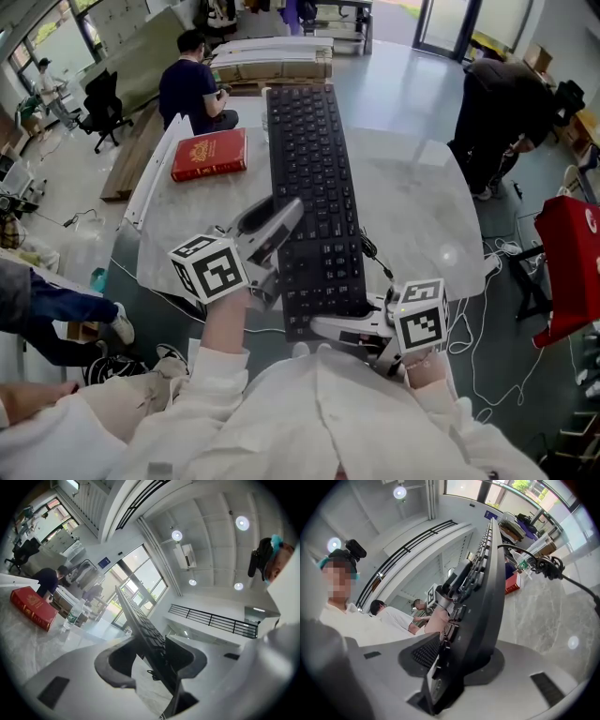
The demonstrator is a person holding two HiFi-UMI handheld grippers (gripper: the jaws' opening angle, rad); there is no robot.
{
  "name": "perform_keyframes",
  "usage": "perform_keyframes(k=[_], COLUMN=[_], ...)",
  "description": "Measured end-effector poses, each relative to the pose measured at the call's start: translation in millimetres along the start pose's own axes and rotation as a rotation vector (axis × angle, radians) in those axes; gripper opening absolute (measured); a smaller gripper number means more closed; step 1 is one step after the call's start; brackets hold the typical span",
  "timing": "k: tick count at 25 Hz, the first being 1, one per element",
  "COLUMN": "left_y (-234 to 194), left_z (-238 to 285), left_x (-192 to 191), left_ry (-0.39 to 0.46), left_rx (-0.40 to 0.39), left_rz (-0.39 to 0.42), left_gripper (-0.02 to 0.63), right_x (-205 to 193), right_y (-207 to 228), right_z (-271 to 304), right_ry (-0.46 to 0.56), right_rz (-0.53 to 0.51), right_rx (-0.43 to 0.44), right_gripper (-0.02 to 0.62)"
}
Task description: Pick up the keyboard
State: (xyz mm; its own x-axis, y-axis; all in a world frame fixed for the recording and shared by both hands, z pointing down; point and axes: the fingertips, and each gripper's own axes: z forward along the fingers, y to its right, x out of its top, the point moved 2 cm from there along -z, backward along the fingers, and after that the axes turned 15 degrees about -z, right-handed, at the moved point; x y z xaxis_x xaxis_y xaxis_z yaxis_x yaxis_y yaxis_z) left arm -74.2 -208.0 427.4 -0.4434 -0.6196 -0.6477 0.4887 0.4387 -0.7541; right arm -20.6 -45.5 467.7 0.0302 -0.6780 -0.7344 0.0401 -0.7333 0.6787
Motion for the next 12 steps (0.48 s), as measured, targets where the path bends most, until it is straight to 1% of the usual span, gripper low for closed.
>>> perform_keyframes(k=[4,12], left_y=[1.1,-6.1], left_z=[0.7,2.3], left_x=[-0.8,-6.3], left_ry=[-0.003,0.003], left_rx=[0.013,0.006], left_rz=[0.001,-0.007], left_gripper=[0.187,0.187], right_x=[-0.8,-6.1], right_y=[0.8,5.8], right_z=[-0.6,-1.6], right_ry=[0.003,-0.009], right_rz=[0.003,-0.001], right_rx=[0.004,0.001], right_gripper=[0.164,0.164])
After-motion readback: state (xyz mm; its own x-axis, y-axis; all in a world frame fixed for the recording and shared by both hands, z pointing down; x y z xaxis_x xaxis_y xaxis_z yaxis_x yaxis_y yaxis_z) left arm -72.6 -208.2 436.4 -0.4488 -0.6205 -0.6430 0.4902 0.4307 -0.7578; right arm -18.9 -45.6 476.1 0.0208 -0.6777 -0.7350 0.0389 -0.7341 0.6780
